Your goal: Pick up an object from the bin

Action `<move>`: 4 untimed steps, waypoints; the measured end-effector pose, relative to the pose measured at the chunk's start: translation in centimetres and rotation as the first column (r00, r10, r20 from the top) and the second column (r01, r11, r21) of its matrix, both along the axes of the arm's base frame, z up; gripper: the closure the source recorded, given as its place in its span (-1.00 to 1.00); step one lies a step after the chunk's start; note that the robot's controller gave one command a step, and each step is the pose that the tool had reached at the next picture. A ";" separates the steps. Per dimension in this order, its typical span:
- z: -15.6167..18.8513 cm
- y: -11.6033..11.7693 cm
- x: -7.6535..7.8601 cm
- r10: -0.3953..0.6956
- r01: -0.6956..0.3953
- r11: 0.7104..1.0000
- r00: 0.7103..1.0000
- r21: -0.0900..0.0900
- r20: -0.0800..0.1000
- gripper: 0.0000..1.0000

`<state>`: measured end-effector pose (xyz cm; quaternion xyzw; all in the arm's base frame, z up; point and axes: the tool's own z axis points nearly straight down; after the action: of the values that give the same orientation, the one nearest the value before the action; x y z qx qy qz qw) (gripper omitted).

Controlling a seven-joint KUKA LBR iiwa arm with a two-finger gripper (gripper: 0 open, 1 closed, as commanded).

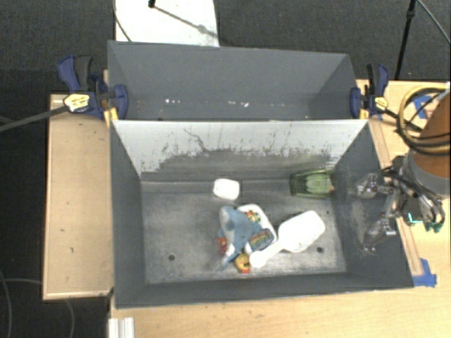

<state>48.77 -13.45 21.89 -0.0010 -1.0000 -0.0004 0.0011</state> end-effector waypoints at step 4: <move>-12.6 1.0 0.2 0.462 -0.462 0.887 0.887 -0.002 0.005 1.00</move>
Offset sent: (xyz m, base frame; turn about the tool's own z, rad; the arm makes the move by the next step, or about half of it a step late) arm 0.0168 -0.0079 -0.1423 -0.4328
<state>48.96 -12.46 9.33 0.2369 -0.9715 0.0003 -0.0013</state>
